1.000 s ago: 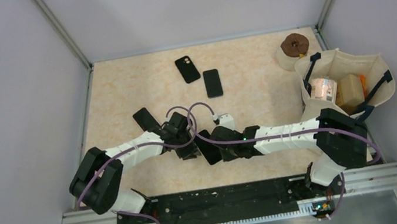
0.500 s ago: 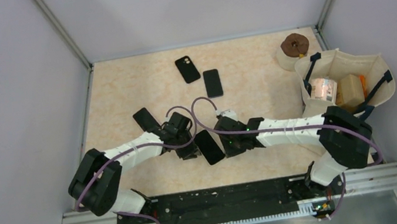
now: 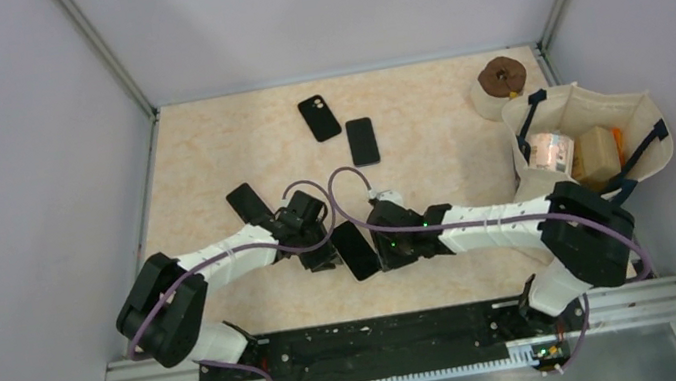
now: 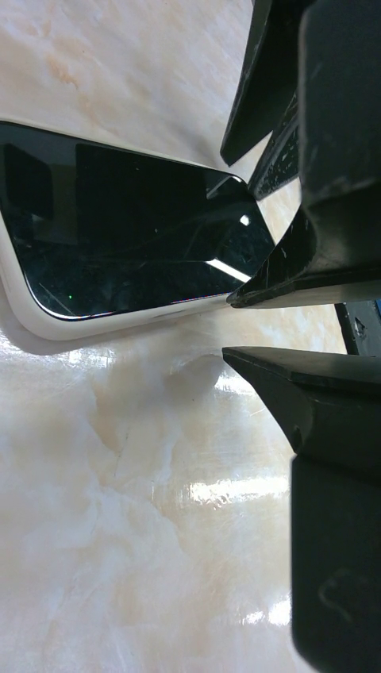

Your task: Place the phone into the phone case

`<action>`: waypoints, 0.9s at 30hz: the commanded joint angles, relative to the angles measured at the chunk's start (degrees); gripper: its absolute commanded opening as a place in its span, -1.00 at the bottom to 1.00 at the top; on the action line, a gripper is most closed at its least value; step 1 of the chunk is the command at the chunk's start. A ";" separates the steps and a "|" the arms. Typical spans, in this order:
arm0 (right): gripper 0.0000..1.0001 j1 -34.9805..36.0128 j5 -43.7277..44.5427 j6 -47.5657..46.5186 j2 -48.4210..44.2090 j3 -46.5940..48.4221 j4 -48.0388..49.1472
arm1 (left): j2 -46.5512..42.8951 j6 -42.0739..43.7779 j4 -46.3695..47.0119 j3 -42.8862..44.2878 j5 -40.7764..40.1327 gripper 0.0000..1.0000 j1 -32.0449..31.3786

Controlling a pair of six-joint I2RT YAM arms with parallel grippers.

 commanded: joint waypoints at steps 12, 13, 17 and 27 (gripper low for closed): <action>-0.47 1.29 2.27 1.91 5.58 -4.66 -0.41 | -1.12 1.40 -1.32 2.07 -0.59 -0.39 -0.23; -0.50 1.53 2.46 2.30 6.02 -5.33 -0.46 | -1.01 1.51 -1.56 2.18 -0.76 -0.39 -0.16; -0.58 2.69 3.91 4.00 8.45 -7.49 -0.94 | -0.79 1.80 -2.37 2.79 -1.31 -0.39 -0.18; -0.87 9.79 5.92 10.14 17.30 -5.05 -5.72 | -0.83 3.35 -3.44 4.09 -2.89 -0.38 -0.07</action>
